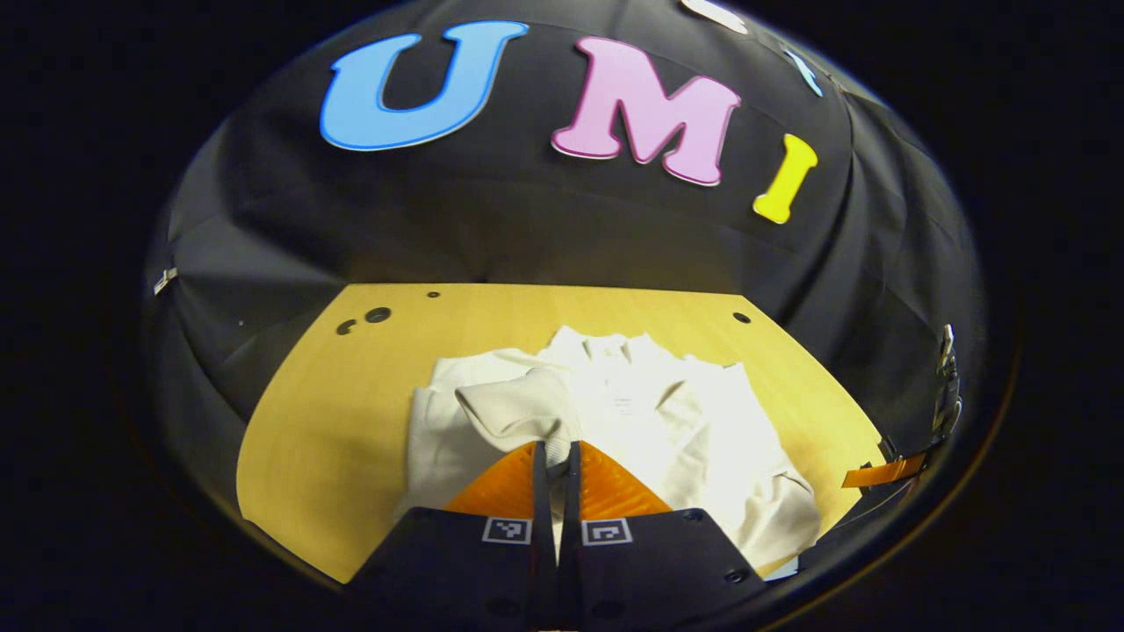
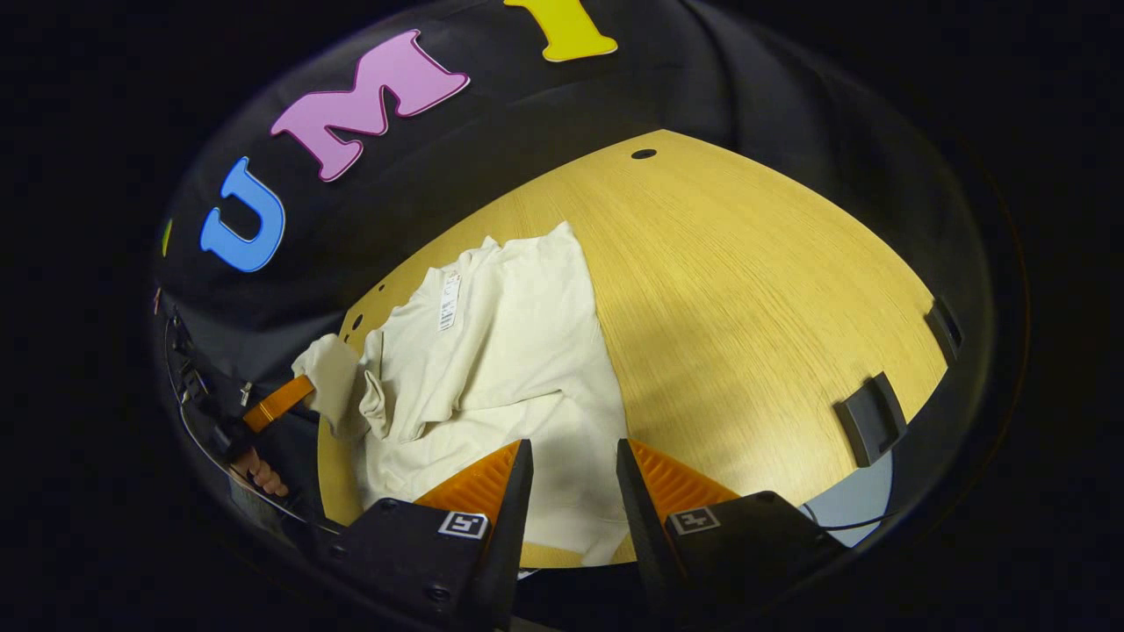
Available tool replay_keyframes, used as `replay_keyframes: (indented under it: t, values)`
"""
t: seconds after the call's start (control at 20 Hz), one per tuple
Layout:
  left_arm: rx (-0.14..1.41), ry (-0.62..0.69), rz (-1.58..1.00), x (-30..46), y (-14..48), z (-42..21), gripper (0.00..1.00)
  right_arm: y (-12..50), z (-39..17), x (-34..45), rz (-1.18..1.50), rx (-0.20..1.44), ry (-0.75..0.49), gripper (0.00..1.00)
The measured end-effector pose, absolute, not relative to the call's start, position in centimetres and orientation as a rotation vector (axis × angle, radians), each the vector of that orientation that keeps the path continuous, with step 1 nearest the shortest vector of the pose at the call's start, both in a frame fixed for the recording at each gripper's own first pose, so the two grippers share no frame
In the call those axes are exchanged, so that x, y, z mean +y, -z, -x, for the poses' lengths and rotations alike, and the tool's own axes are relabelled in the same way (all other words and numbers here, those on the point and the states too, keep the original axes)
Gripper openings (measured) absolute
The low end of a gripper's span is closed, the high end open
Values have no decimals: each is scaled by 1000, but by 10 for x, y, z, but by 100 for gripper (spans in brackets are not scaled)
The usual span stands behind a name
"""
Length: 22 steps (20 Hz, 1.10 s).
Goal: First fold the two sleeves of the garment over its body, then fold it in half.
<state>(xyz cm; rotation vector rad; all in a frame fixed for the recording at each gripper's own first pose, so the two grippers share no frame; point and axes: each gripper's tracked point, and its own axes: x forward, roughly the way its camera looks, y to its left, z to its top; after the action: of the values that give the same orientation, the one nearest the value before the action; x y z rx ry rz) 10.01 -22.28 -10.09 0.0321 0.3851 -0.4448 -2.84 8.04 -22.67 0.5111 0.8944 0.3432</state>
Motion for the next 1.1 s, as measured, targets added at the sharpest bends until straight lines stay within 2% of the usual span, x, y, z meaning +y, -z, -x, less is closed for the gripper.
replay_keyframes:
  t: [0.35, 0.7, 0.8, 0.9, 0.95, 1.05, 1.1]
  values:
    - [448, 495, -152, -286, 153, -102, 7, 244, 31, 72, -522, 923, -336, 59]
    - [514, 482, -317, -304, 210, -107, 6, 252, 38, 75, -514, 947, -341, 59]
    - [551, 482, -338, -303, 219, -105, 10, 253, 39, 77, -513, 949, -344, 59]
    - [578, 503, -322, -306, 222, -98, 27, 254, 41, 79, -510, 950, -343, 59]
    - [584, 504, -315, -305, 222, -95, 41, 254, 43, 79, -510, 952, -343, 59]
    - [596, 505, -309, -300, 223, -89, 76, 255, 46, 82, -513, 954, -346, 59]
    - [604, 511, -303, -297, 222, -84, 79, 254, 48, 83, -515, 954, -347, 59]
